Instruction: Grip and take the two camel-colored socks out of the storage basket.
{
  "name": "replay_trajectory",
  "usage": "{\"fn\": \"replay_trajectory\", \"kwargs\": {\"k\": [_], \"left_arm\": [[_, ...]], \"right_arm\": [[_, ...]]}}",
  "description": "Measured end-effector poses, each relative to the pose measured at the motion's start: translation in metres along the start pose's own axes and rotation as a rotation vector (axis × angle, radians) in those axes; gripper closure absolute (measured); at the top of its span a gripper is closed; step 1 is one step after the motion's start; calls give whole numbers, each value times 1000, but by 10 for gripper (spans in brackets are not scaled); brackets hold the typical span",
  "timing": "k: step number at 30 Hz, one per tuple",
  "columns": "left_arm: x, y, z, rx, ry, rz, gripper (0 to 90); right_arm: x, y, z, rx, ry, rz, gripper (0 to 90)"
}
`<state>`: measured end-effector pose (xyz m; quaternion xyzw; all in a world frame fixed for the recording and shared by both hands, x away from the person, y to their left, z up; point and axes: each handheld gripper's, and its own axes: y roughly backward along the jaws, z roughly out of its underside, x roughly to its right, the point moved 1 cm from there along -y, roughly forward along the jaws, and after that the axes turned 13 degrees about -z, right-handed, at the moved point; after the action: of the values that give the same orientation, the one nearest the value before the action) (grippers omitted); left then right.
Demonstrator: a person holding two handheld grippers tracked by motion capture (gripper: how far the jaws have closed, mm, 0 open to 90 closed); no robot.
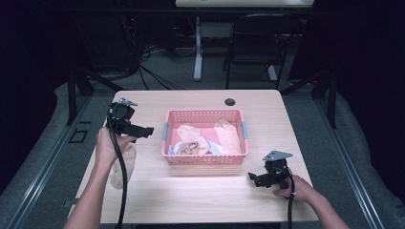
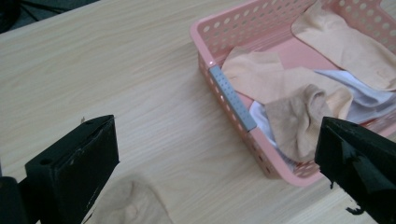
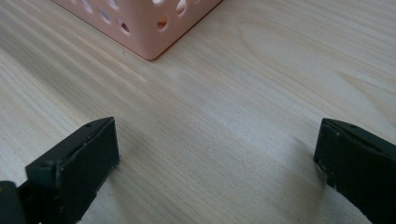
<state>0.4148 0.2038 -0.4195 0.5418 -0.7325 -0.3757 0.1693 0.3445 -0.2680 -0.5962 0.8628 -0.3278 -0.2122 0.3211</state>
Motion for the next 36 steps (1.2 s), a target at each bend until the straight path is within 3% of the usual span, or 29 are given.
{"fn": "replay_trajectory", "kwargs": {"k": [13, 21, 23, 26, 31, 35, 36], "left_arm": [[35, -15, -28, -10, -67, 59, 0], [62, -36, -36, -67, -115, 99, 3], [73, -45, -37, -84, -139, 111, 35], [77, -49, -37, -80, -139, 109, 63], [89, -64, -32, -126, -148, 123, 106], [101, -76, -27, -159, -183, 139, 188], [104, -79, -26, -166, -190, 150, 248]], "right_arm": [[0, 0, 0, 0, 0, 0, 0], [0, 0, 0, 0, 0, 0, 0], [0, 0, 0, 0, 0, 0, 0], [0, 0, 0, 0, 0, 0, 0], [0, 0, 0, 1, 0, -1, 0], [0, 0, 0, 1, 0, 0, 0], [0, 0, 0, 0, 0, 0, 0]]}}
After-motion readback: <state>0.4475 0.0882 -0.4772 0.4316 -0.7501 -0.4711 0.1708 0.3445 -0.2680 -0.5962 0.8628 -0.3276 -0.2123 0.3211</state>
